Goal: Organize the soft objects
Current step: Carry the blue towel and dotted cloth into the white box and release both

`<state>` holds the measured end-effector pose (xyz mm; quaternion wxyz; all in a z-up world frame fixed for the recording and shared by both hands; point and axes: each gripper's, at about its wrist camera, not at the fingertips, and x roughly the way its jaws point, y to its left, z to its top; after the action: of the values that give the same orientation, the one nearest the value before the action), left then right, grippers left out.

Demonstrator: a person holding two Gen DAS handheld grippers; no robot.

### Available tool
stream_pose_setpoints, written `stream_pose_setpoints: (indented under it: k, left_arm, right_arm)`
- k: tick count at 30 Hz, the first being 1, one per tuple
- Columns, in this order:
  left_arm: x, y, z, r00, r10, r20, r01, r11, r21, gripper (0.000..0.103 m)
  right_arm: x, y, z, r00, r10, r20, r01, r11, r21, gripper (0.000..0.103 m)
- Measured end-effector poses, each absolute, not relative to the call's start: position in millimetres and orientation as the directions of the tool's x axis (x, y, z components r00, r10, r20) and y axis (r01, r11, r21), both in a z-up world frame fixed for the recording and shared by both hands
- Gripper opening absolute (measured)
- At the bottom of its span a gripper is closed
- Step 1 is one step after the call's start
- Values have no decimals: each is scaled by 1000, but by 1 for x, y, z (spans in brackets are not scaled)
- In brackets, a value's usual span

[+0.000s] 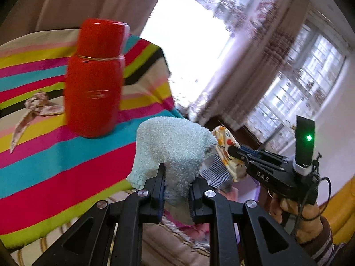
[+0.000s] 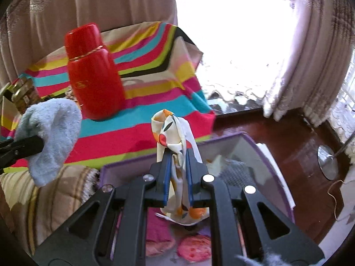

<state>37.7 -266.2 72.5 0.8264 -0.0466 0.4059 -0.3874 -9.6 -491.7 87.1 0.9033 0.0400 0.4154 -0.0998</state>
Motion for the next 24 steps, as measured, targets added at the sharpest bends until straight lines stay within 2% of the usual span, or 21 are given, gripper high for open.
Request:
stream_pose_setpoints:
  k: [6, 14, 15, 17, 18, 19, 22, 24]
  left_arm:
    - [22, -292, 73, 303, -706, -640, 670, 635, -383, 18]
    - [14, -322, 67, 150, -756, -637, 728, 520, -447, 18]
    - [13, -325, 65, 122, -762, -636, 731, 502, -462, 21]
    - [12, -330, 61, 70, -765, -640, 728, 478, -492, 34]
    - [13, -332, 59, 69, -757, -649, 724, 486, -490, 45]
    - [13, -332, 59, 77, -753, -654, 723, 494, -483, 49]
    - [17, -329, 60, 90, -756, -649, 714, 503, -487, 49]
    - [19, -324, 62, 114, -753, -648, 707, 520, -479, 49]
  right_arm:
    - [-29, -516, 87, 609, -222, -761, 280, 958, -56, 15]
    - [-57, -545, 90, 569, -292, -769, 357, 930, -89, 16]
    - [-60, -548, 90, 562, -299, -771, 368, 925, -91, 16]
    - [-64, -553, 88, 549, -302, -780, 380, 921, -89, 20]
    - [-63, -554, 87, 545, -301, -782, 382, 920, -88, 24]
    - [-63, -555, 86, 542, -300, -785, 384, 919, -86, 31]
    - [-62, -553, 88, 552, -298, -779, 379, 922, -85, 48]
    - [-60, -550, 88, 555, -296, -777, 372, 924, -86, 51]
